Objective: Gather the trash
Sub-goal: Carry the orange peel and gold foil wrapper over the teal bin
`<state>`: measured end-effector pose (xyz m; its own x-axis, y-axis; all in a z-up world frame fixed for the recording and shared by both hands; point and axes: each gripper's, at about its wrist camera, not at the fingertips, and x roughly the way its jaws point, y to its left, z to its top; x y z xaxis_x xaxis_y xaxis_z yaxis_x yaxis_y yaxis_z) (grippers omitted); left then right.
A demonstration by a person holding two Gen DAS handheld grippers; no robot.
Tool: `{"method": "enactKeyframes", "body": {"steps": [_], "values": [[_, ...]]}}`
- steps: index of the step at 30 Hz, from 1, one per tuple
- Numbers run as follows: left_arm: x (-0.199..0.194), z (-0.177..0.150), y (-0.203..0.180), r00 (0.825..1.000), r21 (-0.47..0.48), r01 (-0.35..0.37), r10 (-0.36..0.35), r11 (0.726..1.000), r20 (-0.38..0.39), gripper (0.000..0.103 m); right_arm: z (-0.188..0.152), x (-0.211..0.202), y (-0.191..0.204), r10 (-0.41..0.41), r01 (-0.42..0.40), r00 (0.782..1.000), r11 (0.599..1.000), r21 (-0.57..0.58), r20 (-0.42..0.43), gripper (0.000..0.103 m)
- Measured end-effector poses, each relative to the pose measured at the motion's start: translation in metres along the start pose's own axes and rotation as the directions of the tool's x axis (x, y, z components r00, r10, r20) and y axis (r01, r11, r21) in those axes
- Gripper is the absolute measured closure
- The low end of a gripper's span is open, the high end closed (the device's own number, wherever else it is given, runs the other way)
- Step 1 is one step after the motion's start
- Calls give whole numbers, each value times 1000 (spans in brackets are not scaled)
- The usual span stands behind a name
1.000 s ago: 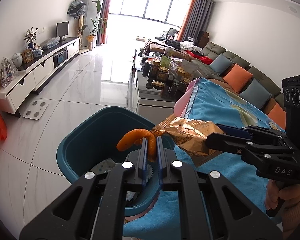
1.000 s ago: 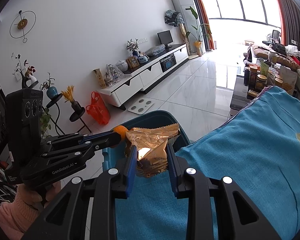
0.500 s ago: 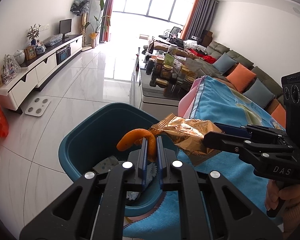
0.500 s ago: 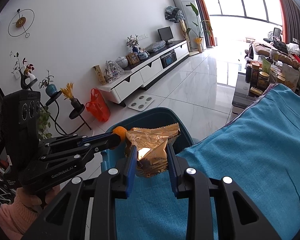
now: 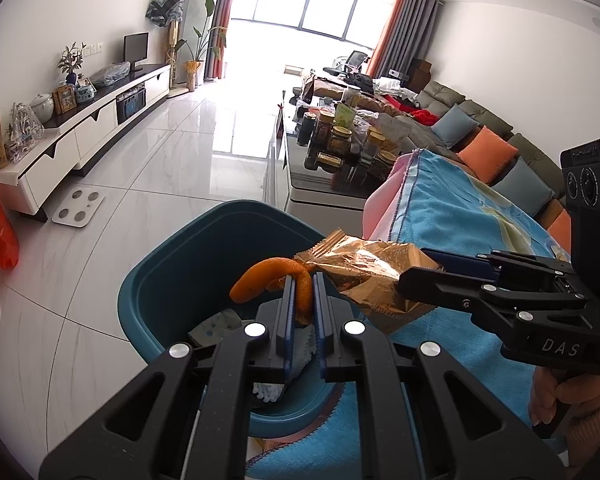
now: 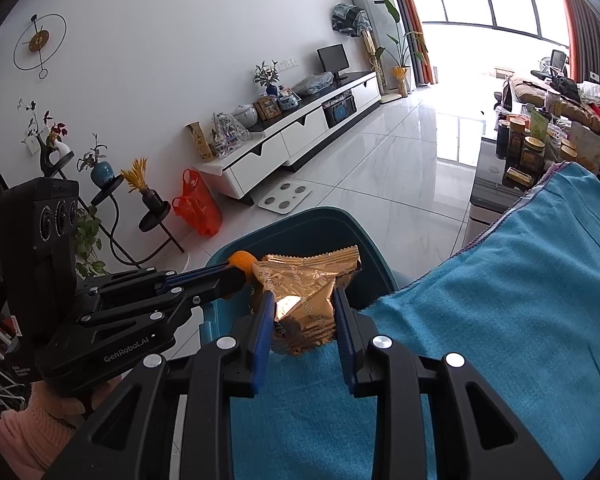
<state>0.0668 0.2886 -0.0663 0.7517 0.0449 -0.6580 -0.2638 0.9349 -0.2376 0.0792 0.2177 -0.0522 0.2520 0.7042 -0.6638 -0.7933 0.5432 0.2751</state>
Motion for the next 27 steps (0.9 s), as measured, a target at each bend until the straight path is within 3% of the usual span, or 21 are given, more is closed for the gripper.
{"method": "enactKeyframes", "body": {"steps": [27], "values": [[20, -3, 11, 999, -42, -16, 15, 999, -32, 94, 8, 26, 5, -13, 13, 998, 1000, -9, -69, 75]]}}
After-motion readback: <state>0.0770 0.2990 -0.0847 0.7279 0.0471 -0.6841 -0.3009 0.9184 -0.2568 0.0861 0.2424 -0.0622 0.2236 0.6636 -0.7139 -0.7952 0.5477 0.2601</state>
